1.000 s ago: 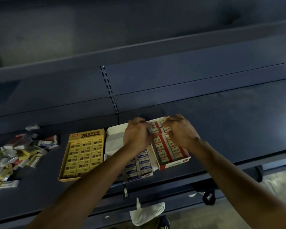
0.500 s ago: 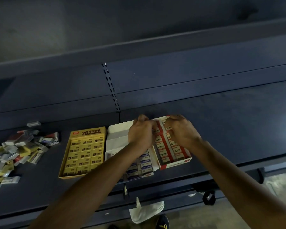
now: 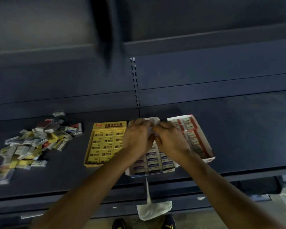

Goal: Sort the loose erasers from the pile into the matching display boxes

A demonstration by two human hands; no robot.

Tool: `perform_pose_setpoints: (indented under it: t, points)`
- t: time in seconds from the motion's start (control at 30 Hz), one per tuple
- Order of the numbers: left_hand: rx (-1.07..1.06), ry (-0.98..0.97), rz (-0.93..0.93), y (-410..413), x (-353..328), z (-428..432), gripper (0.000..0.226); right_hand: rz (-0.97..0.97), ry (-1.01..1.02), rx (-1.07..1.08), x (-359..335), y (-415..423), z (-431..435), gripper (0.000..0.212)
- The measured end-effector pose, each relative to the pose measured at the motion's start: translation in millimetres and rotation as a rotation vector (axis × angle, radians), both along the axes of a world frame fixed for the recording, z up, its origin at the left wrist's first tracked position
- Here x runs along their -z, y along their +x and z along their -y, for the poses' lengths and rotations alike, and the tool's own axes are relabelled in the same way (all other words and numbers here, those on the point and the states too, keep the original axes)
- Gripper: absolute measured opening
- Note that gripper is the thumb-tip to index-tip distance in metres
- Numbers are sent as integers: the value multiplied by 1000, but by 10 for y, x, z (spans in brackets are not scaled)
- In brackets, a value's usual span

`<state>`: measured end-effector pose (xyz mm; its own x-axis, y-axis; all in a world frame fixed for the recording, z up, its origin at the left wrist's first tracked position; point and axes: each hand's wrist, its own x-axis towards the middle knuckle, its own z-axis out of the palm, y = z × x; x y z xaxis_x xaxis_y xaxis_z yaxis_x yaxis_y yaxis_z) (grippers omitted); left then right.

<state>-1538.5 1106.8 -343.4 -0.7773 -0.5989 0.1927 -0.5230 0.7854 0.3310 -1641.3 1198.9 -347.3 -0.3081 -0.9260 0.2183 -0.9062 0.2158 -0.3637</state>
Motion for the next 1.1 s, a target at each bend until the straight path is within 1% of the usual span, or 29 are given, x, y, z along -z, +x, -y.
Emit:
perform_pose_setpoints:
  t: [0.13, 0.2, 0.33, 0.43, 0.5, 0.63, 0.7, 0.77, 0.83, 0.9, 1.0, 1.1]
  points:
    - [-44, -80, 60, 380, -22, 191, 35, 2, 5, -40, 43, 341, 243, 25]
    - [-75, -114, 92, 574, -42, 289, 37, -17, 38, -46, 26, 509, 370, 30]
    - [-119, -114, 153, 965, -59, 477, 45, -16, 116, -76, -11, 816, 641, 30]
    - [-172, -119, 202, 1248, -57, 612, 46, -20, 104, -122, -23, 1046, 820, 31]
    - [-200, -125, 221, 1431, -45, 710, 45, -15, 86, -141, -18, 1200, 937, 31]
    - [-253, -118, 212, 1790, -9, 935, 37, -17, 117, -205, 19, 1487, 1176, 34]
    - [-294, -152, 244, 1969, 11, 1058, 36, -20, 129, -222, 43, 1611, 1293, 35]
    - [-326, -146, 248, 2129, -9, 1153, 34, -15, 134, -220, 62, 1708, 1417, 34]
    - [-367, -94, 237, 2248, -21, 1230, 28, -8, 135, -204, 80, 1767, 1552, 32]
    - [-392, -89, 295, 2322, 9, 1284, 26, -29, 128, -172, 84, 1789, 1681, 29]
    - [-388, -135, 407, 2358, 72, 1325, 29, -62, 109, -108, 56, 1803, 1871, 28]
    - [-387, -185, 478, 2337, 92, 1356, 37, -24, 119, -105, 27, 1847, 2055, 32]
